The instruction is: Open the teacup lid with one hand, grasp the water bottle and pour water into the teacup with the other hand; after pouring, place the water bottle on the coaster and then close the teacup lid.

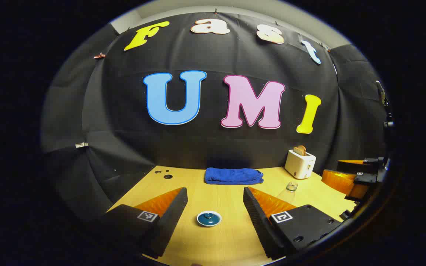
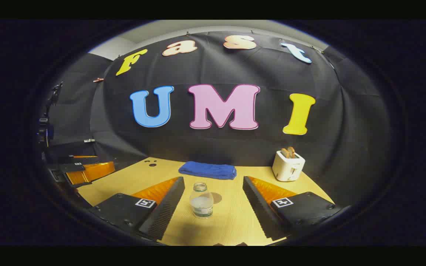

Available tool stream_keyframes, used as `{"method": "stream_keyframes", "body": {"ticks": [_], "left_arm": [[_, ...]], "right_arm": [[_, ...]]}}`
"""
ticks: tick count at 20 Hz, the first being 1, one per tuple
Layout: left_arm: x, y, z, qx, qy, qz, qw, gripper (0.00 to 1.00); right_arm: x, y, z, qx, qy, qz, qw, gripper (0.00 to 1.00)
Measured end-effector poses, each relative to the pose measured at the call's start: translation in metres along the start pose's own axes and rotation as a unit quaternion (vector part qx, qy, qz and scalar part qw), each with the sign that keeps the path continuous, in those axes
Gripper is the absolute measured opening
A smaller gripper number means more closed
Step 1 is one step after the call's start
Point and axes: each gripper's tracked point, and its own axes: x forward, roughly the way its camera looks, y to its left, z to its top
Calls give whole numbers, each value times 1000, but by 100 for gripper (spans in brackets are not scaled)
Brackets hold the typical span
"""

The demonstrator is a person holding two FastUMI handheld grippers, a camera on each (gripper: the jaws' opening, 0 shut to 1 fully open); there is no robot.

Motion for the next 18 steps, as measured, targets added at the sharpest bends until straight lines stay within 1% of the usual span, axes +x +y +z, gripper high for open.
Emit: {"method": "stream_keyframes", "body": {"ticks": [3,8,13,16,18], "left_arm": [[1,-8,-7,-3,6,-6,1000,96],[4,-15,-20,15,17,-7,1000,96],[11,-18,-31,-1,28,-5,1000,96],[18,-15,-39,5,35,3,999,95],[25,-14,-47,6,43,3,999,95]], "right_arm": [[3,6,-8,5,7,18,1000,98],[10,10,-23,-11,24,42,999,98],[13,13,-37,-19,36,57,998,98],[13,14,-47,-20,46,64,997,98],[15,14,-52,-16,51,67,996,96]]}}
